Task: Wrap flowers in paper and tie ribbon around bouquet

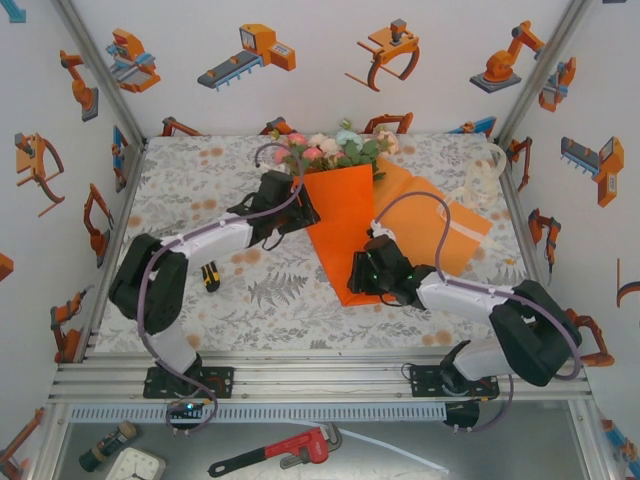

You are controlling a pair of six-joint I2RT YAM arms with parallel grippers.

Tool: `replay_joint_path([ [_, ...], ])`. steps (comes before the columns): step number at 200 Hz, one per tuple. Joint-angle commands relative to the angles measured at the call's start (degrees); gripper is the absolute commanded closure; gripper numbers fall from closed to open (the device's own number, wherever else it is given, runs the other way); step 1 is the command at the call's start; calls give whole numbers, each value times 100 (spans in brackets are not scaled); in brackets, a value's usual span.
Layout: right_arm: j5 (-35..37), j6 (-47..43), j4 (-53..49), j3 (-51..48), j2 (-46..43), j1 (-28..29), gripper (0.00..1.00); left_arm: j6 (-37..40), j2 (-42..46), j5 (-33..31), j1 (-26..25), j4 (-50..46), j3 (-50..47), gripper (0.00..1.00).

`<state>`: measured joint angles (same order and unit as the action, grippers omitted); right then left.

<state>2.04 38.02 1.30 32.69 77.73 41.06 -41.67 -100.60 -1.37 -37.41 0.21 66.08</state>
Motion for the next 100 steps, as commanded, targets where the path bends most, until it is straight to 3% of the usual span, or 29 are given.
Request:
replay_joint_path([
  [1, 282, 191, -814, 242, -614, -10, 49, -16, -385, 271, -148, 14, 438, 48],
  [29, 1253, 280, -1909, 284, -1831, -1, 48, -78, -899, 194, -159, -29, 802, 53],
  [54, 1497, -44, -2396, 554, -2652, 210, 46, -132, -1182, 63, -157, -191, 1045, 54],
  [75, 694, -231, -1459, 629, -2581, 544, 46, -163, -1292, -83, -145, -282, 1131, 54],
  [89, -40, -7, -727, 720, -1990, 586, 47, -218, -1320, -307, -128, -443, 1213, 54],
  [100, -231, 143, -508, 923, -1380, 617, 48, -260, -1354, -483, -88, -525, 1283, 52],
])
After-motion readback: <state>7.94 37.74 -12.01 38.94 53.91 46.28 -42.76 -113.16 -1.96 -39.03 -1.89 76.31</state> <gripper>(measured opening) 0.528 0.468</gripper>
